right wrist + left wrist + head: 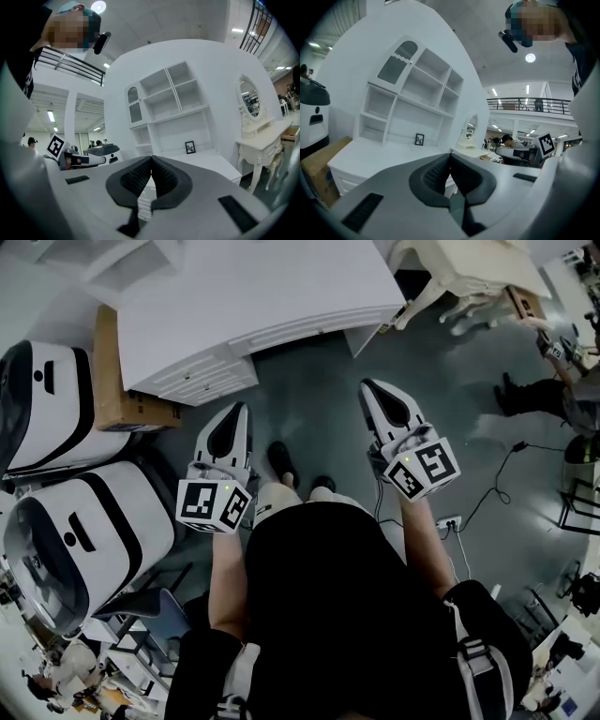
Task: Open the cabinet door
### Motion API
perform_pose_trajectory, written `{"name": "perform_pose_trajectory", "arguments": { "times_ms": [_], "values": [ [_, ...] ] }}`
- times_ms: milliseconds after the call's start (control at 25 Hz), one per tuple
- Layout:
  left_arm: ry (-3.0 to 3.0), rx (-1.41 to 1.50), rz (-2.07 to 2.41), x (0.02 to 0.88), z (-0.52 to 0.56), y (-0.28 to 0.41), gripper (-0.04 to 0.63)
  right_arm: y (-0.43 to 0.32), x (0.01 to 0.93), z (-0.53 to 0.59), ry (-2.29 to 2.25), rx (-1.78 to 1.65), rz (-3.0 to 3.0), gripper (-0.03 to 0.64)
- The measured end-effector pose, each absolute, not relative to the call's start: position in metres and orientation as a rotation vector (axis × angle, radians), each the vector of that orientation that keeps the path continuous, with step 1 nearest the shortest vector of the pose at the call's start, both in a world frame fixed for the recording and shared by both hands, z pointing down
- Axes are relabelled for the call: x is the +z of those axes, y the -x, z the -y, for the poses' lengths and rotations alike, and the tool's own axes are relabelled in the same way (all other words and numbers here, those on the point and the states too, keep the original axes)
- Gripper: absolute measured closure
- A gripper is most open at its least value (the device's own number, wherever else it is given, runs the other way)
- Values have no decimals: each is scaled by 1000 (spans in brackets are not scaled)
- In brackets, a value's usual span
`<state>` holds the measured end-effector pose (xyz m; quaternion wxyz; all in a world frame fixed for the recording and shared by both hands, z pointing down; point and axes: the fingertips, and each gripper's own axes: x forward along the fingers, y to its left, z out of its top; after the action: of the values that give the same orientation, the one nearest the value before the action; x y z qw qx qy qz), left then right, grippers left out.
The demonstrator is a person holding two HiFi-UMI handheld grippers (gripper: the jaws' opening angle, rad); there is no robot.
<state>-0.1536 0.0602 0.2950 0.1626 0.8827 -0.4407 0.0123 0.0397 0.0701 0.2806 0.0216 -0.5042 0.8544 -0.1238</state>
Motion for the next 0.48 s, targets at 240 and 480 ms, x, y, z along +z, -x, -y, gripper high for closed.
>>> {"name": "perform_pose_trajectory", "arguments": {
  "times_ms": [240, 480],
  "values": [
    [-2540, 37, 1210, 294, -11, 172, 572, -21, 277, -24, 1611, -374, -2619, 598],
    [-2570, 33, 1155, 296, 27, 187, 572, -2, 279, 6, 1666, -362, -2593, 600]
  ]
}}
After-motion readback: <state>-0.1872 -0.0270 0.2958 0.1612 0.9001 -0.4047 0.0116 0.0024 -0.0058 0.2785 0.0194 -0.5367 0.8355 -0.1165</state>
